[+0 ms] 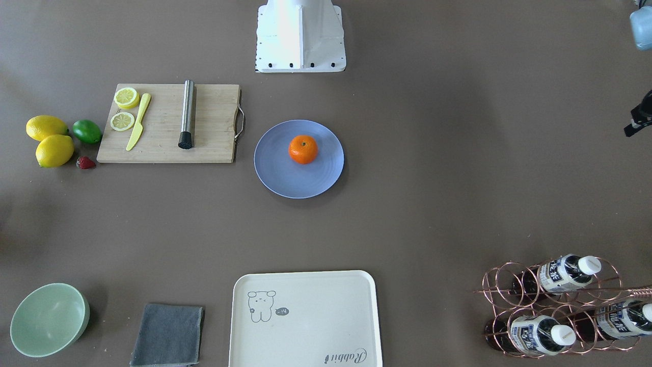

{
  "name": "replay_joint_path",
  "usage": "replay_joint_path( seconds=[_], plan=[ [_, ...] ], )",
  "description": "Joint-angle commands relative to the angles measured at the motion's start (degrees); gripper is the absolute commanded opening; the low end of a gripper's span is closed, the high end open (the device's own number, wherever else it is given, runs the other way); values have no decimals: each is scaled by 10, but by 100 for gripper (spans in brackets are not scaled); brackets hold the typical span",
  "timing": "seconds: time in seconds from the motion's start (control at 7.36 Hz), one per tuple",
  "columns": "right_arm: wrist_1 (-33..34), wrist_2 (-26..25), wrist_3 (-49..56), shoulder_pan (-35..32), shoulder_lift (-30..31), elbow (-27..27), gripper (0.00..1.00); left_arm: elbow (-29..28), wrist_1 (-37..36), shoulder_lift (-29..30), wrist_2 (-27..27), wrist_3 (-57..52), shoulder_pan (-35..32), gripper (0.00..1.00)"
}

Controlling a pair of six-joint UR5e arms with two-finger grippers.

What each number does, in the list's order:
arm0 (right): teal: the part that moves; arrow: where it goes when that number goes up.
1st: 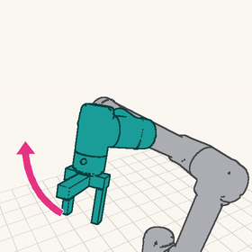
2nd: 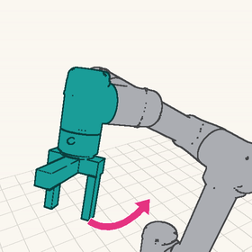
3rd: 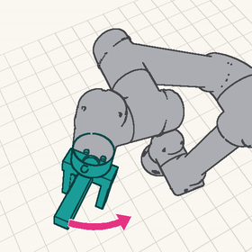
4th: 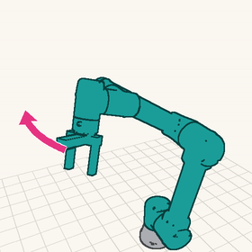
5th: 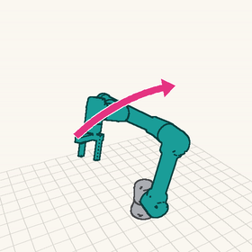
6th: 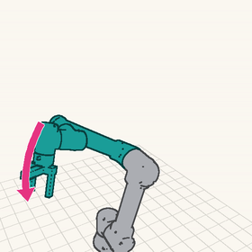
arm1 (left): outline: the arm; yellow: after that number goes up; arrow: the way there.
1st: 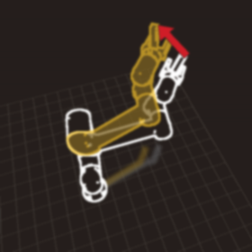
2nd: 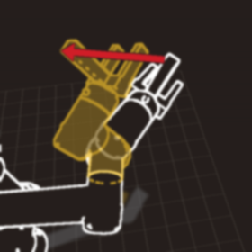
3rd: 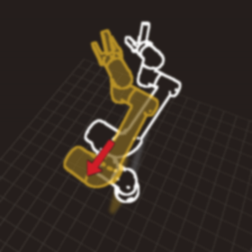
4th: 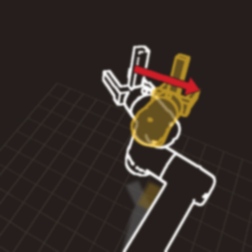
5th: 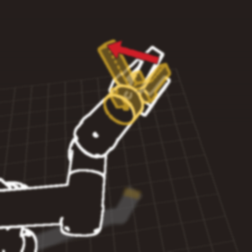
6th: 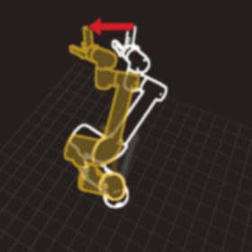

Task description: Pick orange to plate

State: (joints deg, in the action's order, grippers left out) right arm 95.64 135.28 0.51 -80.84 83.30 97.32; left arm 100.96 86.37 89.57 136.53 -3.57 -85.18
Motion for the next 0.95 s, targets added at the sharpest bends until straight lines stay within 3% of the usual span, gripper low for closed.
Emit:
replay_joint_path(
  seconds=[0.0,0.27,0.82],
  plan=[
    [22,-1,145,-76,2,-94,100,-31,-44,-4,-24,-101,-60,97],
    [23,-1,153,-105,5,-120,100,-28,-38,-5,-18,-109,-66,98],
    [20,-4,158,-122,23,-108,100,-43,-37,-12,-21,-108,-66,98]
  ],
)
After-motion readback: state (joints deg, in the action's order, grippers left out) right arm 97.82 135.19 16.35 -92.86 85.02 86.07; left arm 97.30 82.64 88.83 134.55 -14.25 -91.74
